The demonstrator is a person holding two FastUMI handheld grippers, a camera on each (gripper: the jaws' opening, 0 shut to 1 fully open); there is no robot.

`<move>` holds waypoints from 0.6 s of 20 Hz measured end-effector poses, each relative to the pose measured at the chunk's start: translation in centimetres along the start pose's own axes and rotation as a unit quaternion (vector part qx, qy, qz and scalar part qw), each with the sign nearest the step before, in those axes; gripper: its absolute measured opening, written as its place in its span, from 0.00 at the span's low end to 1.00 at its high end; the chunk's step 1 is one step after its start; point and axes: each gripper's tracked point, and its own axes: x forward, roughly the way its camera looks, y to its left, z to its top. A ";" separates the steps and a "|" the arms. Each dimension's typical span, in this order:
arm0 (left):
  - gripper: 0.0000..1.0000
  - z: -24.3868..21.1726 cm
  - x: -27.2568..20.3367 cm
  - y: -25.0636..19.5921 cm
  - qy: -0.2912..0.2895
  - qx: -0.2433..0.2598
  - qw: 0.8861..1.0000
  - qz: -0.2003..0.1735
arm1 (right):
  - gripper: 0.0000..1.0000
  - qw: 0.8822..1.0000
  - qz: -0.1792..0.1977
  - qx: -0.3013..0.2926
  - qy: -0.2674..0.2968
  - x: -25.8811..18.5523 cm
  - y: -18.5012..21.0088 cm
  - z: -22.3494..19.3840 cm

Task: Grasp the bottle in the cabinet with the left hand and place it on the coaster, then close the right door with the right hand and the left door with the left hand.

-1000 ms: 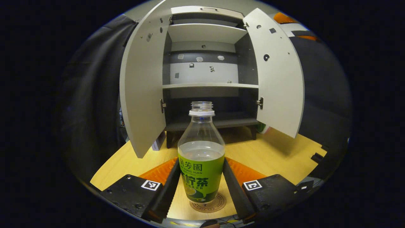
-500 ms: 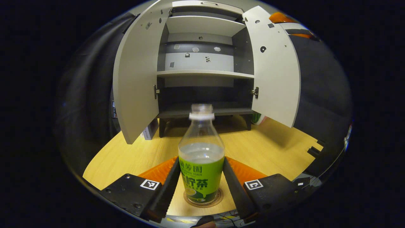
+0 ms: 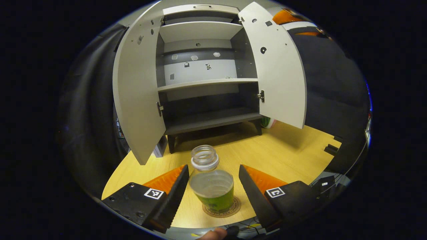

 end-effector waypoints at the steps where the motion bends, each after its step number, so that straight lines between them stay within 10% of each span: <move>1: 0.95 0.6 -0.1 0.0 -0.003 0.002 1.000 -0.002 | 0.98 1.000 -0.003 0.003 0.000 -0.3 -0.4 -0.1; 12: 0.95 14.9 -3.2 0.7 -0.072 -0.002 0.997 -0.031 | 0.98 0.998 -0.048 0.027 -0.027 -1.9 -6.5 1.3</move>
